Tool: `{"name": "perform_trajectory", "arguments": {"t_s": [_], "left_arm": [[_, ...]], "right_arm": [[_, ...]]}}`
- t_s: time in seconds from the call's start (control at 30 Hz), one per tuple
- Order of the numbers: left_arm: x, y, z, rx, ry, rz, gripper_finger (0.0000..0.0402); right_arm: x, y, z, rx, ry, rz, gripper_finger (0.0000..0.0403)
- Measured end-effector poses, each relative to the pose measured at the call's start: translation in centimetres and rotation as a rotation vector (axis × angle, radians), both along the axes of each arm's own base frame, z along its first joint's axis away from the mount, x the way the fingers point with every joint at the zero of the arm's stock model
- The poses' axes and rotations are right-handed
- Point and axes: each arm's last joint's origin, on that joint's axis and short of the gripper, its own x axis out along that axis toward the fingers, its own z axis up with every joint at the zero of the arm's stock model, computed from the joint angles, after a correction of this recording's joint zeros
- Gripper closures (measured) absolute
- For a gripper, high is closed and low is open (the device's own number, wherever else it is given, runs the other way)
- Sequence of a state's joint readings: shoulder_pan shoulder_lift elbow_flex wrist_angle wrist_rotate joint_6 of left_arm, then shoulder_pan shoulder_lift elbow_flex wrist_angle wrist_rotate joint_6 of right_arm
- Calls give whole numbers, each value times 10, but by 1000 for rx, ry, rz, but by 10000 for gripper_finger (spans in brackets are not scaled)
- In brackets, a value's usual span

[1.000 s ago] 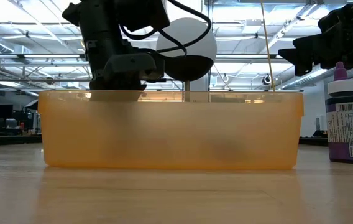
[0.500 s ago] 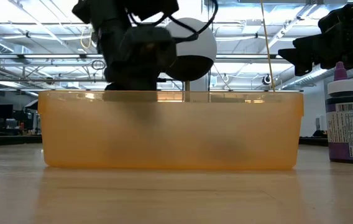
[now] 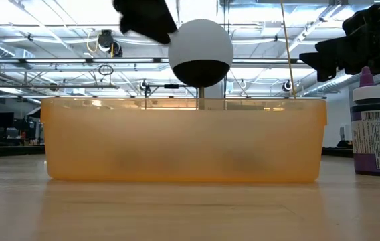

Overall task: Pick & Place food coloring
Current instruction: Put the large green food coloring bottle into the orange container

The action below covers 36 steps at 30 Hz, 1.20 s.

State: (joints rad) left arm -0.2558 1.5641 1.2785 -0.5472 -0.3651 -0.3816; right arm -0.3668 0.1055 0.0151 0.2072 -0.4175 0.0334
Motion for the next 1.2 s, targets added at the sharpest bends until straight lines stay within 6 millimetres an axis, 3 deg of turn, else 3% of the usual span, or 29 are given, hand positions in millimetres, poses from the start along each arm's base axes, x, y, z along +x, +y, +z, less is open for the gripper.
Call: {"name": "perform_trajectory", "arguments": {"t_s": [0.1,0.17,0.27,0.43,0.67,0.87,1.2], "left_arm": [[-30,-5,19,98,-115,5,215],[-52,-6,19,151,-196,-18,215],[-83,3,2,163,-325,-53,215],[-136,37,-34,114,-477,-13,215],[-195,58,-58,72,-675,-23,215],[-222,62,-73,68,-811,-74,215],[-233,64,-98,53,-761,-95,215]], "right_arm": [[0,0,0,1,2,0,197],[0,0,0,0,1,0,198],[0,0,0,0,1,0,199],[0,0,0,0,1,0,195],[0,0,0,1,2,0,197],[0,0,0,1,2,0,198],[0,0,0,1,2,0,196]]}}
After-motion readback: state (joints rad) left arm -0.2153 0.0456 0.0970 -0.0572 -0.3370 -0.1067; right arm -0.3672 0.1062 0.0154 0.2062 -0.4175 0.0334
